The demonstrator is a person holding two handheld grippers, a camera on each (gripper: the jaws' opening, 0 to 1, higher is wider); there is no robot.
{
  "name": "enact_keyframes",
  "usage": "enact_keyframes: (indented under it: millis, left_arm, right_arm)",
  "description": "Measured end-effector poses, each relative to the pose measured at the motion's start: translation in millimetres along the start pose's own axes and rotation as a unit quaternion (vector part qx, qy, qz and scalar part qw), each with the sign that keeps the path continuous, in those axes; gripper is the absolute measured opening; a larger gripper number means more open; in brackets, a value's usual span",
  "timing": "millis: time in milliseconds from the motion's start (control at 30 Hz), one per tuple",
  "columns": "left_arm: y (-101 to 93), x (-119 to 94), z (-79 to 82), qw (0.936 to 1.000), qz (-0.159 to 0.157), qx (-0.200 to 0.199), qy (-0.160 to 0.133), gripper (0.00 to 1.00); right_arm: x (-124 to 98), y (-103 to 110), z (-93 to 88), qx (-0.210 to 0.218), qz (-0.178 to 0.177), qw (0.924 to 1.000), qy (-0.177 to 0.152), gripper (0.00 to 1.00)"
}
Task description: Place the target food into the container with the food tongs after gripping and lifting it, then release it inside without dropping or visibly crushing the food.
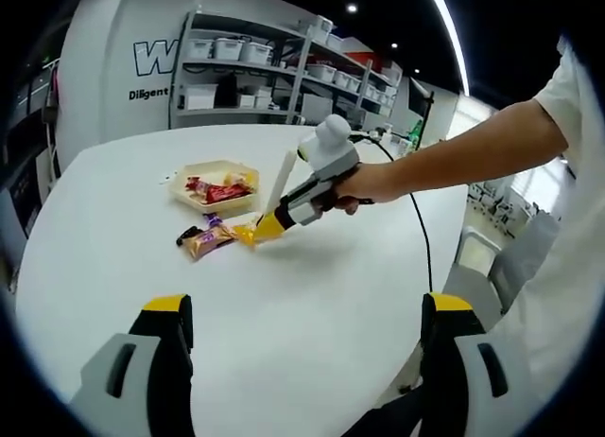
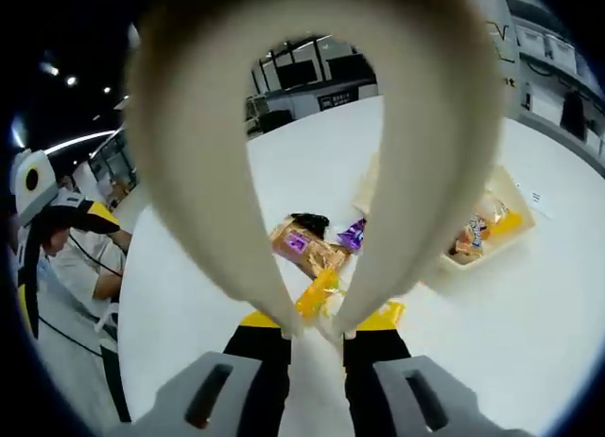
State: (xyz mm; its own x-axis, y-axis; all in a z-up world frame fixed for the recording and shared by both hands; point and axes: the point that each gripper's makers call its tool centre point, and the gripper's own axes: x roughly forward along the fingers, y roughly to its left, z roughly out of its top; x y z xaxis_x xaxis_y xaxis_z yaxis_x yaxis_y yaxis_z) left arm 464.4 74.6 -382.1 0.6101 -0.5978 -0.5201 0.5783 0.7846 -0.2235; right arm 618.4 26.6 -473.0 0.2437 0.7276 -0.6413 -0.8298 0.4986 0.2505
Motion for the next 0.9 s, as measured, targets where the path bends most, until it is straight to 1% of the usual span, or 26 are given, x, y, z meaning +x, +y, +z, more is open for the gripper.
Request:
enact_keyframes:
  millis: [67,100,133,200,233,433,533,633,700,733,800,833,900]
  left_arm:
    - [-0.8,0,-0.2,1.0000,-0.001,0.001,0.000,0.99]
    - [-1.1,-1,-0.1,1.0000,-0.001,0.002,0.000,0.99]
    - [-1.3,-1,0.3,1.0000,-0.001,0.003,-0.001,0.99]
    - [-1.3,-4,1.5,1.0000,0.001,0.003,-0.003,0.99]
    - [0.3,-5,1.5,1.0000,0.003,0.002,-0.005,0.99]
    - [5.2,-12,-2.5,0.9999,0.012,-0.003,-0.005,0.99]
    - [6.7,-14,-5.9,0.9999,0.016,-0.005,-0.001,0.99]
    - [7.4,-16,-7.2,0.9998,0.018,-0.005,0.001,0.99]
    - [8.3,-18,-6.5,0.9998,0.021,-0.006,-0.001,0.99]
    - [8.4,-18,-6.3,0.9998,0.021,-0.007,-0.002,0.99]
    - [8.4,-18,-6.1,0.9998,0.021,-0.007,-0.002,0.99]
    - [7.8,-17,-5.8,0.9998,0.020,-0.004,-0.001,0.99]
    - [4.9,-15,-4.3,0.9999,0.017,-0.003,-0.004,0.99]
  right_arm:
    - [0,6,-0.7,-0.005,0.009,0.9999,0.004,0.15]
    - [-1,6,0.6,-0.017,0.009,0.9998,0.003,0.15]
    - [-2,5,2.8,-0.022,0.005,0.9997,0.000,0.15]
    - [-5,2,13.5,-0.021,0.005,0.9995,-0.023,0.16]
    - [-6,-2,16.3,-0.023,0.002,0.9994,-0.025,0.16]
    - [-1,-15,21.5,-0.026,-0.014,0.9993,-0.021,0.16]
    - [6,-22,17.7,-0.029,-0.028,0.9991,-0.010,0.17]
    - [8,-25,9.3,-0.007,-0.030,0.9995,0.004,0.17]
    - [4,-22,10.1,0.019,-0.024,0.9995,-0.008,0.17]
    - [2,-20,7.7,0.033,-0.021,0.9992,-0.006,0.16]
    - [1,-19,5.8,0.041,-0.019,0.9990,-0.002,0.16]
    - [-6,-17,-1.5,0.046,-0.016,0.9988,-0.004,0.16]
    - [-9,-14,-7.1,0.057,-0.014,0.9983,-0.002,0.16]
